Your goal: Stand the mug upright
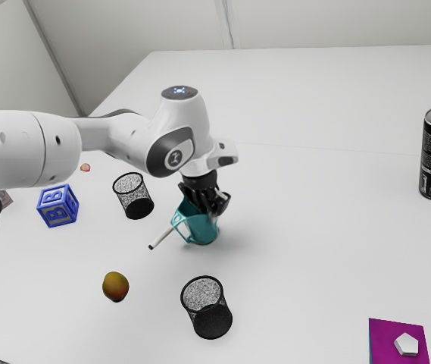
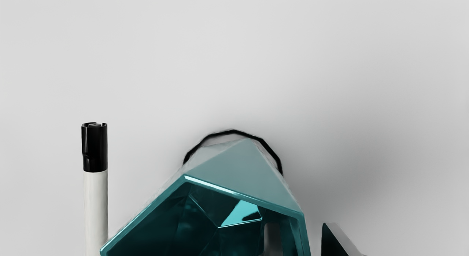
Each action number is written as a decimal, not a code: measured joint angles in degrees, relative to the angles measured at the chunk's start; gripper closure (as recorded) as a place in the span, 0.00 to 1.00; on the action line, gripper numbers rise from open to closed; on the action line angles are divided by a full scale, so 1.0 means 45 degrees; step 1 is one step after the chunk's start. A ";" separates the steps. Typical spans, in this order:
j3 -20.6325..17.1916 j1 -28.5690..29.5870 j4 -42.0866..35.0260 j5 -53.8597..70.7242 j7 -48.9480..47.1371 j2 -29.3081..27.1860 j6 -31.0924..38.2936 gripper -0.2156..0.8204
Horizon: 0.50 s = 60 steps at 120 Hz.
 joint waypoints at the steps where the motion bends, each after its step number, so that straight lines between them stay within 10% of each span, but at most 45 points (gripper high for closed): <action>1: -0.0005 -0.0001 0.0001 -0.0005 -0.0006 -0.0017 0.0000 0.75; 25: -0.0019 -0.0010 0.0019 -0.0058 -0.0104 -0.0715 -0.0053 0.42; 60: 0.0418 -0.0088 0.0749 -0.0085 -0.0164 -0.2147 -0.0749 0.26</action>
